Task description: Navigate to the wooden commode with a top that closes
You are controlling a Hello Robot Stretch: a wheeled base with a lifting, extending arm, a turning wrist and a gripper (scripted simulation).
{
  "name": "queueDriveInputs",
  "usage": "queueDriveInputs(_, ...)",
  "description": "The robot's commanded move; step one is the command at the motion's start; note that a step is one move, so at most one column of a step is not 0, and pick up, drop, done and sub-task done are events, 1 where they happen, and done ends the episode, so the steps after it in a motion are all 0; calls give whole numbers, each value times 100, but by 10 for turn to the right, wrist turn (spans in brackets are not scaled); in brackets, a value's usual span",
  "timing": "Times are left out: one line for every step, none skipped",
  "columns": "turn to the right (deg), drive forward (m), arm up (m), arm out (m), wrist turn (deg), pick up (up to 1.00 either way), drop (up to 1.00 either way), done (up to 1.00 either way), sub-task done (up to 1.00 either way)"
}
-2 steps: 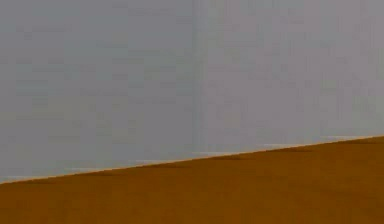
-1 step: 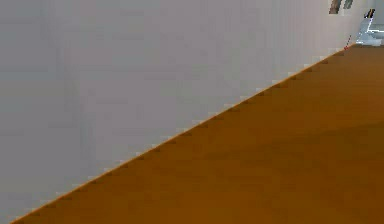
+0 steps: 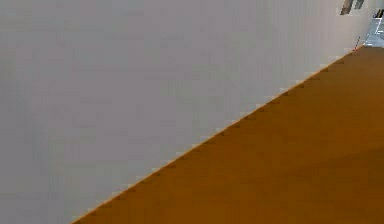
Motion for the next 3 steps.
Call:
queueDriveInputs(450,0,0,0,0,0,0,0,0)
queueDriveInputs(0,100,0,0,0,0,0,0,0)
queueDriveInputs(0,100,0,0,0,0,0,0,0)
